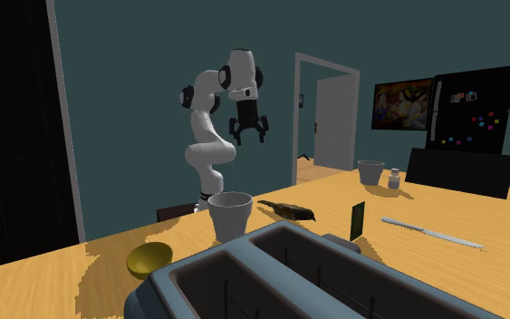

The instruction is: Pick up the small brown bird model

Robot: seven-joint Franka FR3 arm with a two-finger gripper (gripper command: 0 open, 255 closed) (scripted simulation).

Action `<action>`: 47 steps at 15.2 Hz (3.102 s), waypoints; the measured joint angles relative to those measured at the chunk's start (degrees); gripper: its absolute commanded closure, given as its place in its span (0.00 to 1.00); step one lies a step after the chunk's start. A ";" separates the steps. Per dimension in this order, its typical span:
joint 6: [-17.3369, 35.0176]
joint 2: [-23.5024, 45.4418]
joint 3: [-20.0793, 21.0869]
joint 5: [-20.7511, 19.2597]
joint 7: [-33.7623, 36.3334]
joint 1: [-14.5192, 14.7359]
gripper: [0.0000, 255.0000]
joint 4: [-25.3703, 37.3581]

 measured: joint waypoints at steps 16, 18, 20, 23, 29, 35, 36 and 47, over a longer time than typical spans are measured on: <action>29.06 25.69 0.07 4.23 -5.63 1.56 0.00 -1.44; 32.18 29.93 0.08 4.98 -6.50 1.90 0.00 0.02; 35.00 34.16 0.09 5.65 -7.34 2.16 0.00 1.66; 37.49 36.19 0.08 6.16 -8.05 2.30 0.00 1.27; 42.07 39.18 0.20 7.05 -9.05 2.58 1.00 -0.33; 42.29 39.32 0.16 7.11 -9.20 2.57 1.00 -0.41; 42.30 39.32 0.16 7.11 -9.20 2.56 1.00 -0.41; 36.53 35.99 0.07 5.98 -7.82 2.26 1.00 2.11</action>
